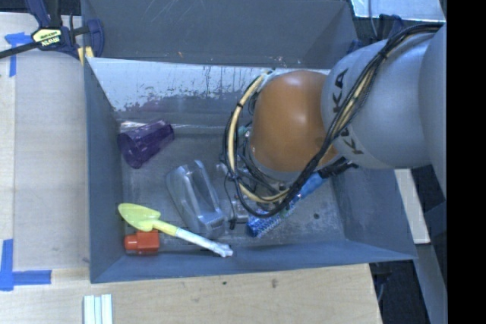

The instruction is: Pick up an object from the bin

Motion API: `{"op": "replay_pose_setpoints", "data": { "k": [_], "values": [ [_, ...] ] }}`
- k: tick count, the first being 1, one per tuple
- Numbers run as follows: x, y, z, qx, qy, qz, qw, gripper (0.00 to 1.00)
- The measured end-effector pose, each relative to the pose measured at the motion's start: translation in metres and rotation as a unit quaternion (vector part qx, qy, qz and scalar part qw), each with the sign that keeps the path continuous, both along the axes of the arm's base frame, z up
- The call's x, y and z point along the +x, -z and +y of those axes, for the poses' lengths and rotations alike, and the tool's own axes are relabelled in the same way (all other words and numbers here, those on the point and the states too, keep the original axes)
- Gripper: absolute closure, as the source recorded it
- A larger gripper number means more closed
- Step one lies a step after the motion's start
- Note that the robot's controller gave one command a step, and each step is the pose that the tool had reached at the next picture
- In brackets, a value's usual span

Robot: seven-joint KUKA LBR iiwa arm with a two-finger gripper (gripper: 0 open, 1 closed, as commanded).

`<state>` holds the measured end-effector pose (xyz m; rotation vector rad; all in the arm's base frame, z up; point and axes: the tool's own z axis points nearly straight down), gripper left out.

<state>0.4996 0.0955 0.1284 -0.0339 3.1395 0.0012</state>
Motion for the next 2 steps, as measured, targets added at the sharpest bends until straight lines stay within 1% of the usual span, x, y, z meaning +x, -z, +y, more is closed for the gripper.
{"op": "replay_pose_setpoints", "data": {
  "k": [1,2],
  "values": [
    [-0.01,0.046,-0.013,0.0,0.008,0.0047,1.0,0.0],
    [-0.007,0.058,-0.042,0.0,0.0,-0.0015,1.0,1.0]
  ]
}}
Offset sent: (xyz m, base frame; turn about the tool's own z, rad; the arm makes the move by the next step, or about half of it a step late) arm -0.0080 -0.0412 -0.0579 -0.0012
